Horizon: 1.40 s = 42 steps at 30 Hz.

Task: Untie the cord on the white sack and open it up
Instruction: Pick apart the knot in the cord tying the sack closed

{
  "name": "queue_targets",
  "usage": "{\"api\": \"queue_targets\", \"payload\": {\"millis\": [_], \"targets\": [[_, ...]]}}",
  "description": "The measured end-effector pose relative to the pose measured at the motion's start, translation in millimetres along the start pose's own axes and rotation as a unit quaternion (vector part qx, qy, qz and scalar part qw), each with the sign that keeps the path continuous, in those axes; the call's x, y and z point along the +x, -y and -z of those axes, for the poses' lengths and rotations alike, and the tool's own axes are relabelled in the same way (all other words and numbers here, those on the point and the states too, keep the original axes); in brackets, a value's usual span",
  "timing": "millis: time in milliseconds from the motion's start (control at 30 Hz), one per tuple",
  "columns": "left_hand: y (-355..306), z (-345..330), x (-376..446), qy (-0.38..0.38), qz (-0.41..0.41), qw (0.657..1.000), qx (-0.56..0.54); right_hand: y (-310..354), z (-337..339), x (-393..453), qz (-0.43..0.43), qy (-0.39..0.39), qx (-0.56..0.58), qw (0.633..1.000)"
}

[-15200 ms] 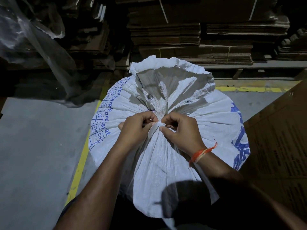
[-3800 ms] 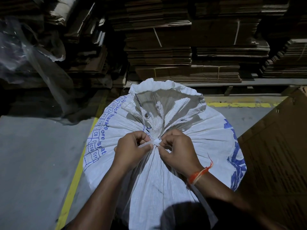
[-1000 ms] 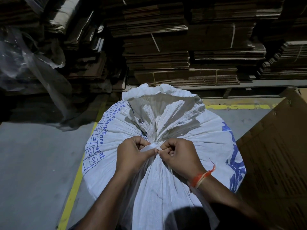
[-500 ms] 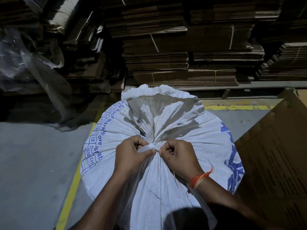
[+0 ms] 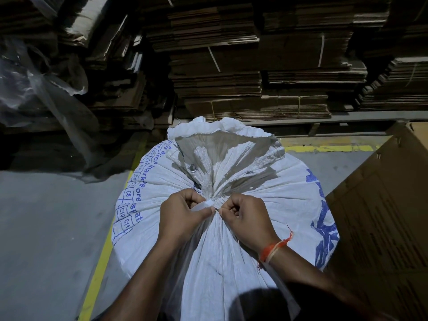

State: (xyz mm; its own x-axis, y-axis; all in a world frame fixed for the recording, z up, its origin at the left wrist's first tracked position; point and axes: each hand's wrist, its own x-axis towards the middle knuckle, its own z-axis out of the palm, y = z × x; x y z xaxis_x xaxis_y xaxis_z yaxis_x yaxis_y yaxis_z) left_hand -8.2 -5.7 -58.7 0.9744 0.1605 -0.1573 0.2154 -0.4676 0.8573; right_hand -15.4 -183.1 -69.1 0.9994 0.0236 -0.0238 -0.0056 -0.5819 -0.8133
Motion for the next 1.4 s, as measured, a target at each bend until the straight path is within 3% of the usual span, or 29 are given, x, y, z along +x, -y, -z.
{"api": "queue_targets", "payload": {"millis": [467, 667, 1233, 1400], "targets": [[-2.3, 0.5, -2.4, 0.02, 0.02, 0.999, -0.026, 4.3, -5.8, -2.5, -0.014, -0.005, 0.008, 1.0], [-5.4, 1.9, -2.4, 0.013, 0.021, 0.999, -0.021, 9.0, 6.3, -3.2, -0.043, 0.023, 0.069, 0.996], [-4.9, -0.4, -3.6, 0.017, 0.001, 1.0, -0.001, 6.0, 1.5, -0.8, -0.026, 0.007, 0.019, 0.999], [-3.7, 2.2, -3.0, 0.014, 0.01, 1.0, -0.013, 10.4, 10.9, -2.4, -0.046, 0.047, 0.064, 0.996]]}}
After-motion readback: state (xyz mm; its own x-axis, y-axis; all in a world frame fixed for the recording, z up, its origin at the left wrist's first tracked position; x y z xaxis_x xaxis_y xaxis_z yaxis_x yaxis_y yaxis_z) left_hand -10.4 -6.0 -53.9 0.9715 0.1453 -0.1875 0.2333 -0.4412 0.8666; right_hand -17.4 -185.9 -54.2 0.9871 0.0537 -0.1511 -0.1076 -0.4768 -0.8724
